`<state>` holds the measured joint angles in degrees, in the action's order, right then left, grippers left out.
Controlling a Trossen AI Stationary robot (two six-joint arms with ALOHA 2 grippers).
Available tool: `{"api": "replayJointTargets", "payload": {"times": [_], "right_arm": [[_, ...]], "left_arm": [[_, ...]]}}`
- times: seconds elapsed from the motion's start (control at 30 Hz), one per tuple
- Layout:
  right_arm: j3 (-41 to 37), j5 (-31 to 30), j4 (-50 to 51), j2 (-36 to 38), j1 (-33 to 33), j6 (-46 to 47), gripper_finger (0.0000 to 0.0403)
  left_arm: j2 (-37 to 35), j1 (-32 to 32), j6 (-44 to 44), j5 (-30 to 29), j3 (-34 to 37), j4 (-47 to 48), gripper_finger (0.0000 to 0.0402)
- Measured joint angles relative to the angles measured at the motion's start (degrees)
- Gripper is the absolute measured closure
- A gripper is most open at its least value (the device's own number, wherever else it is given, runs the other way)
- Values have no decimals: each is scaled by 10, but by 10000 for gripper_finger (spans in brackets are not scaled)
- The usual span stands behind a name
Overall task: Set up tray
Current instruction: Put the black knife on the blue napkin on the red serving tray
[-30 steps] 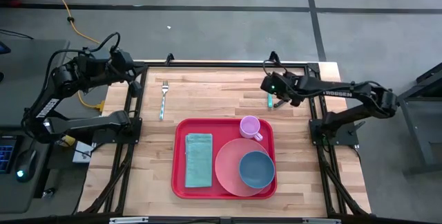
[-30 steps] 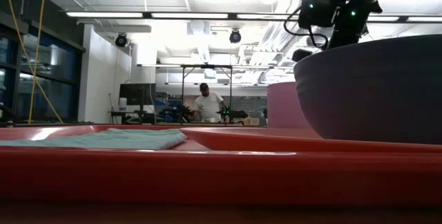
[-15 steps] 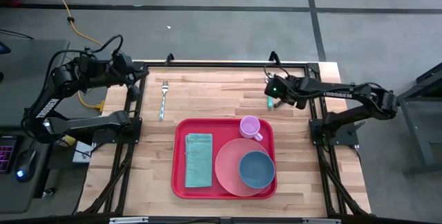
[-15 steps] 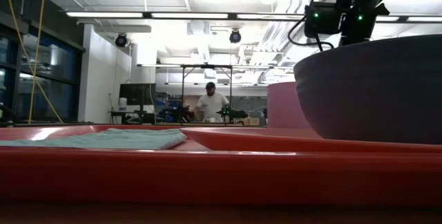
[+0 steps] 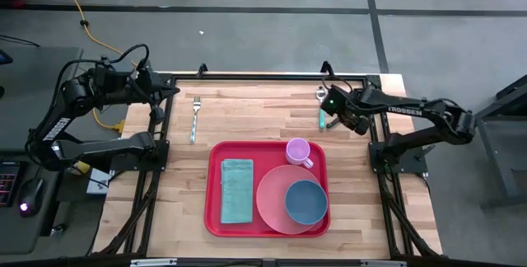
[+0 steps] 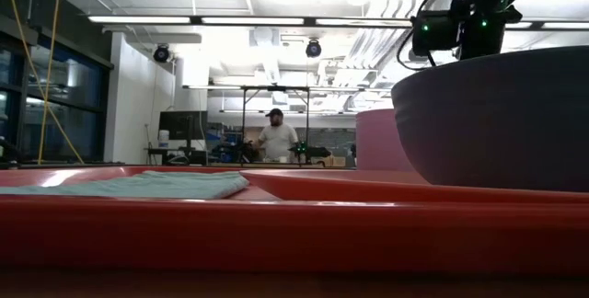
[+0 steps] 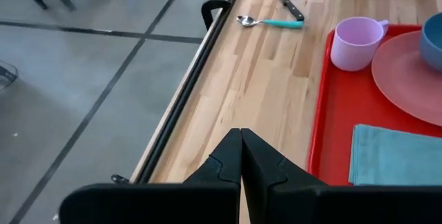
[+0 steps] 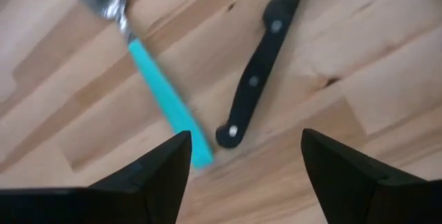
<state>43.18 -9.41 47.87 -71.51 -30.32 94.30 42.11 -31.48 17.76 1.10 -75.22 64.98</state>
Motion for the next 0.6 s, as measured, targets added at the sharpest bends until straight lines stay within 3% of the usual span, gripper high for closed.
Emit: {"api": "replayJointTargets", "payload": {"times": [0.3,0.6], "right_arm": [[0,-7,2,-14,-57,-1,149],[0,-6,-62,-93,-56,0,149]], "left_arm": [[0,0,-2,0,0,16,366],[0,0,-19,15,0,14,366]]}}
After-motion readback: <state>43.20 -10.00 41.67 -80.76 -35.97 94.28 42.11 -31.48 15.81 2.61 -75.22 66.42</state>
